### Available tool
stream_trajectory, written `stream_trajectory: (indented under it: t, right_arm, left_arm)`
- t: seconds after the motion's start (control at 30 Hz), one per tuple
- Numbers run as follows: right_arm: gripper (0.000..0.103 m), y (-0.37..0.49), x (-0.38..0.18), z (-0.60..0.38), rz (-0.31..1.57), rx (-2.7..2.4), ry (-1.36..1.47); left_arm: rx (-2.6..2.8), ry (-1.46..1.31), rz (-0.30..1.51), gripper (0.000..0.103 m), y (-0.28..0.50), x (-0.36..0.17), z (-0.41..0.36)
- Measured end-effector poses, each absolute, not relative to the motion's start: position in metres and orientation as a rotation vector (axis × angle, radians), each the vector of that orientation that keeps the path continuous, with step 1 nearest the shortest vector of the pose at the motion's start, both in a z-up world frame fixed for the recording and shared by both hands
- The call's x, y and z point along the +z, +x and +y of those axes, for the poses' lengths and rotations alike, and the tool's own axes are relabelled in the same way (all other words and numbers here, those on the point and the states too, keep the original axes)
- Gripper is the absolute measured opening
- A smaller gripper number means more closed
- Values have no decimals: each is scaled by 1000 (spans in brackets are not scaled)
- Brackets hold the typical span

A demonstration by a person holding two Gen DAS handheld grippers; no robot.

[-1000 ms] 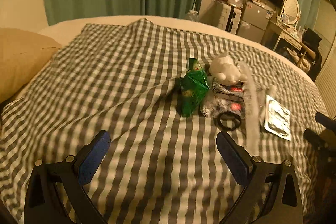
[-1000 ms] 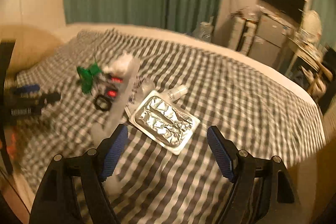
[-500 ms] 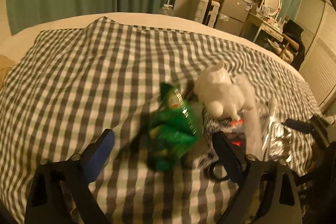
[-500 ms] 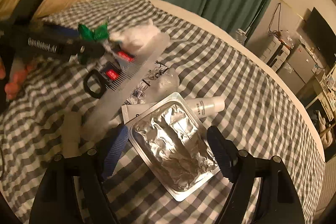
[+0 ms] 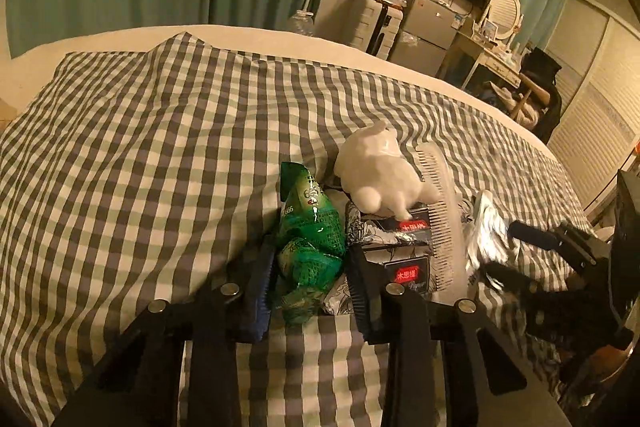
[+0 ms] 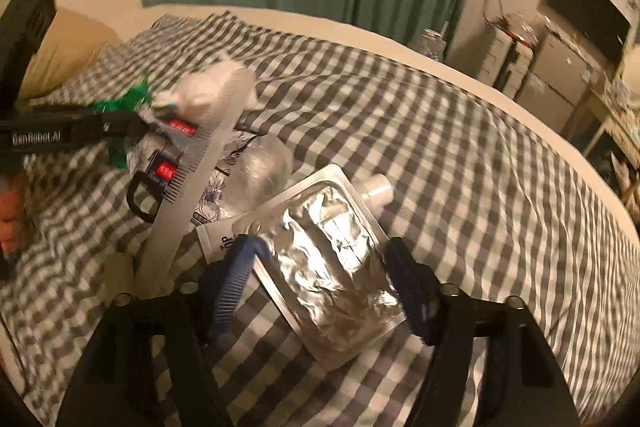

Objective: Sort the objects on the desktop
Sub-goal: 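Grasp the green snack bag with the left tool while the right tool grasps the foil blister pack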

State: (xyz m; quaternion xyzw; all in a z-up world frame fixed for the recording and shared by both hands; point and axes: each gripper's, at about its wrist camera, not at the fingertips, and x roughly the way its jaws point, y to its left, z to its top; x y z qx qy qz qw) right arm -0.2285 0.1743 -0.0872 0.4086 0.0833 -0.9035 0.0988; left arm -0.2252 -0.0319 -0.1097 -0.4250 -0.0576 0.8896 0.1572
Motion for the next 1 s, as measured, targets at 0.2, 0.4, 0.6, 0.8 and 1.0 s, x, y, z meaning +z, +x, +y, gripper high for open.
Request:
stream_trajectory:
  t: [0.2,0.4,0.6,0.8,1.0]
  right_arm:
    - [1,-219,-80,200,20,-2691,1269]
    - [0,-204,-75,211,-149,-2678,1262]
    - [80,-195,-70,185,84,-2689,1213]
    - [81,-205,-81,159,413,-2683,1144]
    - [77,-227,-106,159,355,-2636,1258]
  left_arm:
    - [2552,-1186,-147,32,-196,-91,-28]
    - [2533,-1198,-176,32,-157,-88,-33]
    - [2512,-1260,-241,32,-134,-98,-45]
    - [2511,-1265,-324,32,-131,-102,-55]
    - [2504,-1274,-346,56,-132,-112,-56]
